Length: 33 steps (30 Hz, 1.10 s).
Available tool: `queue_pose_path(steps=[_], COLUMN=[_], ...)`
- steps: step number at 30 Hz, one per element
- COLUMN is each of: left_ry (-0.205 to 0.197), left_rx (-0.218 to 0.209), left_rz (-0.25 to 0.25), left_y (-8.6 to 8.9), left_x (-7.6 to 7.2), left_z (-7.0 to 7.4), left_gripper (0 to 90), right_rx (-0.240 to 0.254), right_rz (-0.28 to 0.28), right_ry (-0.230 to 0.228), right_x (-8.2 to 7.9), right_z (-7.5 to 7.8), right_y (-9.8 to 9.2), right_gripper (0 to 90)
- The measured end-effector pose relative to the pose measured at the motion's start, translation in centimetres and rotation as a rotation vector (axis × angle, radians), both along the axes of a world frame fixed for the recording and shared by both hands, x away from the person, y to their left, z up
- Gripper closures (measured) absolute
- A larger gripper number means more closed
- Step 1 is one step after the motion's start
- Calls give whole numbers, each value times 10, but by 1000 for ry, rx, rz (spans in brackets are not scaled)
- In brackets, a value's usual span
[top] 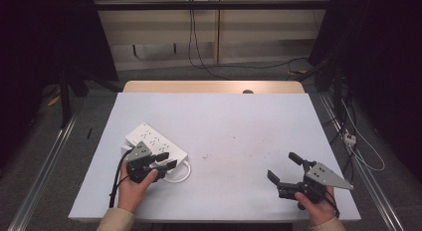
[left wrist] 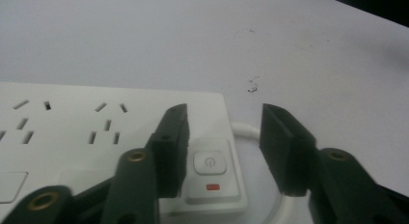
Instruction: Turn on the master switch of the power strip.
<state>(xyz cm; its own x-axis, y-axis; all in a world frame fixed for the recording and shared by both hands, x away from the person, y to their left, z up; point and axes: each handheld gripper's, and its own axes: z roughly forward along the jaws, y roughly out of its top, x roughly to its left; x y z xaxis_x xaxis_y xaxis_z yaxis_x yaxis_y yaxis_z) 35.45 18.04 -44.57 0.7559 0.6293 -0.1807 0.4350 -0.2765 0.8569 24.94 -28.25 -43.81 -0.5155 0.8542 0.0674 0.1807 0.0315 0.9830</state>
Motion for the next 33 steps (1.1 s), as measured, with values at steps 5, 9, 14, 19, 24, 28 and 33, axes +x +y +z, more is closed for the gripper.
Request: queue_pose_path(steps=[5,9,14,19,24,28,33], left_ry=[-4,-5,-7,-5,-4,-7,-14], left_rx=[-8,-11,-16,-25,-29,-36,-35], left_rz=[2,7,4,8,9,10,9], left_y=[1,4,5,8,11,13,14], left_x=[-2,-3,-4,-4,-3,-3,-3], left_z=[2,3,5,6,7,7,8], left_gripper=[462,415,345,289,224,189,143], right_rx=[1,-4,-4,-8,-8,-8,-7], right_rz=[3,10,12,16,14,9,9], right_ry=[5,2,3,3,3,5,3], right_x=[1,2,3,4,3,3,2], right_z=[0,-1,-1,-1,-1,-1,-1], right_y=[0,1,2,2,1,0,0], right_gripper=[41,41,42,42,42,42,42])
